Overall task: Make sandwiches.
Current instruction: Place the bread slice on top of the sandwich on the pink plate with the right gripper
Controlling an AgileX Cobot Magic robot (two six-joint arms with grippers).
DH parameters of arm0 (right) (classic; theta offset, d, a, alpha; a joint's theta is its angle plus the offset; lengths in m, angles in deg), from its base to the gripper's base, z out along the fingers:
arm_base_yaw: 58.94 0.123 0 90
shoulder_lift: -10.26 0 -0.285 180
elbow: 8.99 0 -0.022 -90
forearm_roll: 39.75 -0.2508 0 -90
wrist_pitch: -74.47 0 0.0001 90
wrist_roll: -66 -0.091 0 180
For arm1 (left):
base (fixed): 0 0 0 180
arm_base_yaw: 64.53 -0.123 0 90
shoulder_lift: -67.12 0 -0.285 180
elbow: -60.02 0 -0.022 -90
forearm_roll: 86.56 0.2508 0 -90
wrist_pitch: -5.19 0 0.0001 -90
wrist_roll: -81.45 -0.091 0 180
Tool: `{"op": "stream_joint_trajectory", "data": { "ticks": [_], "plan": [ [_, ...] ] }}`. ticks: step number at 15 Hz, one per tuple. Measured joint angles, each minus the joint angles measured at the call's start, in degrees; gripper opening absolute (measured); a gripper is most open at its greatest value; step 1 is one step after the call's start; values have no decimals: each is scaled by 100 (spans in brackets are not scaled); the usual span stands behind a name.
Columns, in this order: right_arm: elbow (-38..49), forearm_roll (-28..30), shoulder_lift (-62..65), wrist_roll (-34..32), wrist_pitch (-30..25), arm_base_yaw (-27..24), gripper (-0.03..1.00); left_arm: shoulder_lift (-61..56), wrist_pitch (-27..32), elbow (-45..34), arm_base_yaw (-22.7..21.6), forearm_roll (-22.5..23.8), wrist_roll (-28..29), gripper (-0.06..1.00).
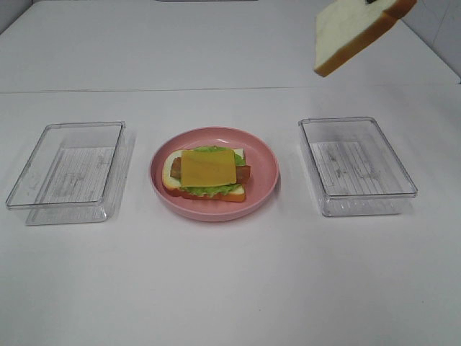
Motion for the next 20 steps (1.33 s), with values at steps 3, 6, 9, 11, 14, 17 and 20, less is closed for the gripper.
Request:
{"op": "stream_joint_trajectory", "data": {
  "ticks": [3, 6, 9, 11, 14, 17, 20],
  "plan": [
    [1106, -1140, 17, 945, 29, 309, 23, 0, 0, 0, 0, 0, 0, 99],
    [2040, -1931, -126, 2000, 991, 917, 23, 0, 0, 0, 0, 0, 0, 99],
    [2160, -2613, -659, 2584, 1438, 1175, 23, 0, 0, 0, 0, 0, 0, 99],
    [2160, -3071, -1037, 2991, 1541, 1175, 23, 0, 0, 0, 0, 0, 0, 99],
    [2172, -3610, -1599, 3415, 1610, 1175, 23, 0, 0, 0, 0, 0, 0, 99],
    [2172, -4200, -2023, 3879, 1633, 1175, 23, 0, 0, 0, 0, 0, 0, 99],
    [2172, -4503, -2332, 4142, 1644, 1175, 23, 0, 0, 0, 0, 0, 0, 99]
  ]
}}
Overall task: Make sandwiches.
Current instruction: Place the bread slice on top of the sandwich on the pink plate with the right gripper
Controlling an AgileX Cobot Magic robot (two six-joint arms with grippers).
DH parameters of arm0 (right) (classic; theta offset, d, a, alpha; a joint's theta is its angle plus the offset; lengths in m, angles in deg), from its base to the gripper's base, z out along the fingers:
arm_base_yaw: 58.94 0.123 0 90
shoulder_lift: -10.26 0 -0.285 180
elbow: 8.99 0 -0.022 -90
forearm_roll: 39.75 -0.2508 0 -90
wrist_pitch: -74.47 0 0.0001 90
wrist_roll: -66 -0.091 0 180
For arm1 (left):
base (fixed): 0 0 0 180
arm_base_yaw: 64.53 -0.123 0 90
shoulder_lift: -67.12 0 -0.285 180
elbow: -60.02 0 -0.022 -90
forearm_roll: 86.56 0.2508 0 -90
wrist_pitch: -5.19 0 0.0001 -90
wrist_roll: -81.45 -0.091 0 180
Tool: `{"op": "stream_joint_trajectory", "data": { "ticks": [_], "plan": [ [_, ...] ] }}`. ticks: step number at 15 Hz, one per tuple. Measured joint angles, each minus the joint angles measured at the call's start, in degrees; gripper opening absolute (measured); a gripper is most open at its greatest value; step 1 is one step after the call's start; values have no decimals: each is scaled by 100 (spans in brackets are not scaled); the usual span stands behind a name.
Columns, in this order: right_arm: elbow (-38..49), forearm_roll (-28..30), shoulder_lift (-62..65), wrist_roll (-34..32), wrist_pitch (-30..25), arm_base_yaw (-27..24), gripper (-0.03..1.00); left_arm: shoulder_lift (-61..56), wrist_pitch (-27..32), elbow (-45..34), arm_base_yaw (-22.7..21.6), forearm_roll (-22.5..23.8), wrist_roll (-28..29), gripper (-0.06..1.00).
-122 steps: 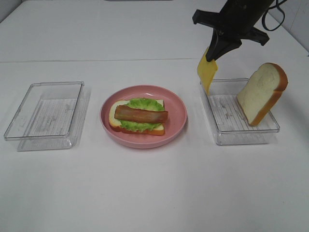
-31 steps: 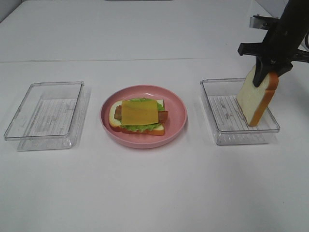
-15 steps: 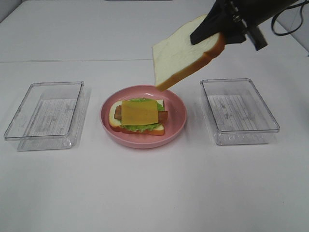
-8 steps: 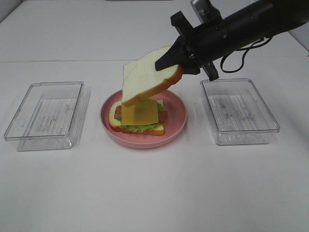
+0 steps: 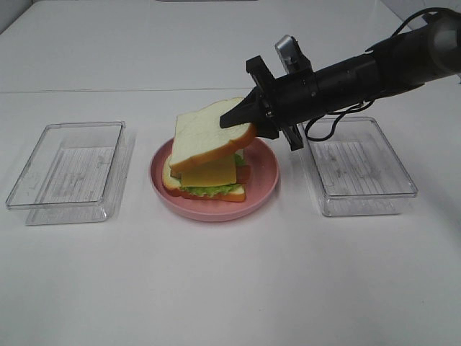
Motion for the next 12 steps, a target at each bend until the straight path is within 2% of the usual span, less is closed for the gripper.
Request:
{"op": "stream_joint_trajectory", "data": {
  "ticks": [6, 8, 12],
  "plan": [
    [0, -178, -132, 40, 29, 218, 23, 0, 0, 0, 0, 0, 0, 99],
    [0, -241, -201, 40, 195, 424, 23, 0, 0, 0, 0, 0, 0, 99],
    [0, -92, -218, 40, 642, 453, 23, 0, 0, 0, 0, 0, 0, 99]
  ]
}}
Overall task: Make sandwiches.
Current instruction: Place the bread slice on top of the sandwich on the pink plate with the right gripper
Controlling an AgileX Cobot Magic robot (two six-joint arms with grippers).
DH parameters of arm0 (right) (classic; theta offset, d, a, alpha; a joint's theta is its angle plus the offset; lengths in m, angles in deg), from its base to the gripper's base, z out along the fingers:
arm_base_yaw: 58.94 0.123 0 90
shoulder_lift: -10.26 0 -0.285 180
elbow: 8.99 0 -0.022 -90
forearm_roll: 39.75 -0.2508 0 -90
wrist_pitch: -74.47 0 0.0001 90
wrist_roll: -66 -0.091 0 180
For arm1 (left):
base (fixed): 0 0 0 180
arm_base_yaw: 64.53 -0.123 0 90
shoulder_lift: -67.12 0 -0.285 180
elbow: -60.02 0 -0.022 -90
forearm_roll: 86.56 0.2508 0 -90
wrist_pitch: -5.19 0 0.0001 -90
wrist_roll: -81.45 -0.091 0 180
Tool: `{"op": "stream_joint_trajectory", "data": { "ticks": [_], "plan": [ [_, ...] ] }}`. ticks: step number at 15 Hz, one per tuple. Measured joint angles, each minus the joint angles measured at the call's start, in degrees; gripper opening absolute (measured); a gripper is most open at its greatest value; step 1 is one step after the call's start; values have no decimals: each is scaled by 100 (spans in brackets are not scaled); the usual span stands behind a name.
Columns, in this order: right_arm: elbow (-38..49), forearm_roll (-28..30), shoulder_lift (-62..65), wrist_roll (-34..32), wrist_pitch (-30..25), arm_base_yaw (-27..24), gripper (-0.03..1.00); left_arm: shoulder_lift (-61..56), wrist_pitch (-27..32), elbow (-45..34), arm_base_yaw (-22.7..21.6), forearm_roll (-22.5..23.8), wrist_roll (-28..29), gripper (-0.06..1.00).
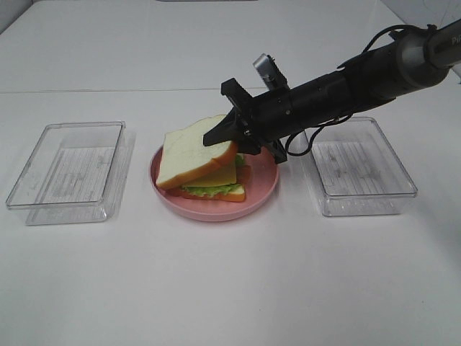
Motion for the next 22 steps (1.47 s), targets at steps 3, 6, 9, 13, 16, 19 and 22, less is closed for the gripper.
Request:
{"op": "stream_joint_trajectory", "data": {
  "ticks": [3, 6, 9, 13, 16, 19, 22],
  "plan": [
    [0, 155, 0, -34, 103, 0, 23, 0, 0, 0, 0, 0, 0, 99],
    [0, 286, 0, -206, 109, 0, 23, 0, 0, 0, 0, 0, 0, 99],
    [0, 332, 0, -212, 109, 0, 23, 0, 0, 0, 0, 0, 0, 99],
    [0, 413, 0, -212, 109, 0, 53, 0, 0, 0, 0, 0, 0, 99],
    [-166, 974, 0, -521, 63, 0, 75, 0, 0, 0, 0, 0, 0, 99],
    [-584, 2332, 160, -1564, 11, 0, 76, 0, 0, 0, 0, 0, 0, 99],
    [-997, 3994, 487, -2693, -212, 0, 76, 0, 0, 0, 0, 0, 0, 99]
  ]
}}
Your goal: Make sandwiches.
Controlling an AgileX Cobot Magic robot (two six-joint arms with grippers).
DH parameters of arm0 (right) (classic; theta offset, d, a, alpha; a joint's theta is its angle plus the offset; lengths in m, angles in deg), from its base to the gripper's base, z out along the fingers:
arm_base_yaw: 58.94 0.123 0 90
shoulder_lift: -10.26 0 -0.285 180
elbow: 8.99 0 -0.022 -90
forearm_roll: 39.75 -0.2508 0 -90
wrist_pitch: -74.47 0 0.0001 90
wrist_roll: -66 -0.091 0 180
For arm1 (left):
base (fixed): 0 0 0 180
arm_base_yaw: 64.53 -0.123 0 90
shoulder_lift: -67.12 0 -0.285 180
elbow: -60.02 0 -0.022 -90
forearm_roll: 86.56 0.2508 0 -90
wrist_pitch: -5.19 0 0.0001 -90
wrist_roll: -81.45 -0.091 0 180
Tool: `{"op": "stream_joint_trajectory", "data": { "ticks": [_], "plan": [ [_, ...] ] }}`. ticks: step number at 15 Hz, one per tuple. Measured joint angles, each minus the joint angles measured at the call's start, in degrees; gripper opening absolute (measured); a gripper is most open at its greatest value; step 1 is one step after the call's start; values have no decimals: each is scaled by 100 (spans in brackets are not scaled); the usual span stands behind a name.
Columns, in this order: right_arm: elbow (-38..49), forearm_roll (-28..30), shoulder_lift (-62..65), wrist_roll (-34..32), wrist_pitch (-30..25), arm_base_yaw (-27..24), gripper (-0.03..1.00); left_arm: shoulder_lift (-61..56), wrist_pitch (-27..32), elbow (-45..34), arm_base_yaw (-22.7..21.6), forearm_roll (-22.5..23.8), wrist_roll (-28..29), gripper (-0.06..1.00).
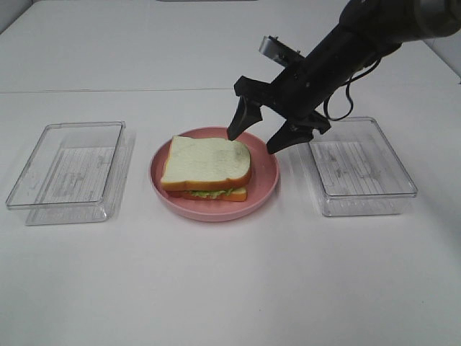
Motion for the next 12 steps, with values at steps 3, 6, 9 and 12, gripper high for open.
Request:
{"op": "stream_joint_trajectory", "data": {
  "ticks": [3, 6, 9, 12],
  "plan": [
    [-481, 1473, 252, -1014, -659, 0, 76, 0, 0, 0, 0, 0, 0, 99],
    [-968, 3117, 413, -1805, -1690, 0, 76, 0, 0, 0, 0, 0, 0, 99],
    [-1243, 4618, 544, -2263, -1994, 0, 77, 0, 0, 0, 0, 0, 0, 99],
    [-1243, 5174, 1140, -2561, -2023, 0, 77, 0, 0, 0, 0, 0, 0, 99]
  ]
}}
